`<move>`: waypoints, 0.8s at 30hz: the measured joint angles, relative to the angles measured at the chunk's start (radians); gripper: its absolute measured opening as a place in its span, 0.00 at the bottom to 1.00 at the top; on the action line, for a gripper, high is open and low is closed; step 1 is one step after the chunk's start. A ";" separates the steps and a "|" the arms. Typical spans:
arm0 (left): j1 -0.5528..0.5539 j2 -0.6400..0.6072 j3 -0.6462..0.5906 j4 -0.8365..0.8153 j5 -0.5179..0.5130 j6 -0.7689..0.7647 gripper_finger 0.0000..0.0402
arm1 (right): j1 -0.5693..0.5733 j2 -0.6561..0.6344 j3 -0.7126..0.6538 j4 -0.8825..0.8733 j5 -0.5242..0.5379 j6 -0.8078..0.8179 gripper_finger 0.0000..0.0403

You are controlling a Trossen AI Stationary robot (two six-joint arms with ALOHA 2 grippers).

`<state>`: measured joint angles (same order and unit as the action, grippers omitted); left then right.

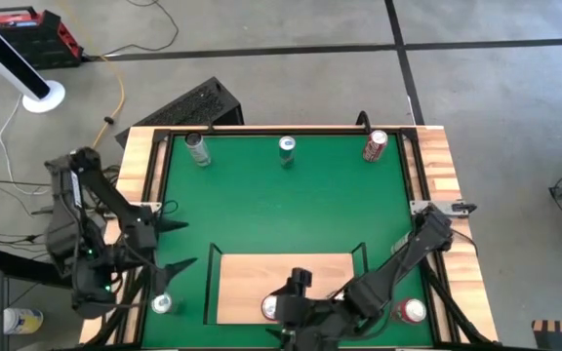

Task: Place canned beverage on shelf
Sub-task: Put the left orange soda can on the shelf

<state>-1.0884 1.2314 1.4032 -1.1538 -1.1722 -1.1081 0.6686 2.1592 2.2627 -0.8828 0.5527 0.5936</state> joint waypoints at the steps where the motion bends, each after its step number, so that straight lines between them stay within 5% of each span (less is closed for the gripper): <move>1: -0.011 -0.025 -0.061 0.065 -0.013 -0.009 0.98 | -0.001 0.009 0.000 0.002 0.002 0.000 0.95; 8: -0.023 -0.124 -0.311 0.361 -0.026 0.018 0.98 | -0.028 0.055 0.001 -0.043 0.025 0.101 0.95; 24: -0.023 -0.133 -0.328 0.412 -0.013 0.079 0.98 | -0.030 0.089 -0.001 -0.111 0.029 0.219 0.95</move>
<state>-1.1114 1.0981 1.0748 -0.7422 -1.1851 -1.0290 0.6384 2.2478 2.2616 -0.9943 0.5817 0.8130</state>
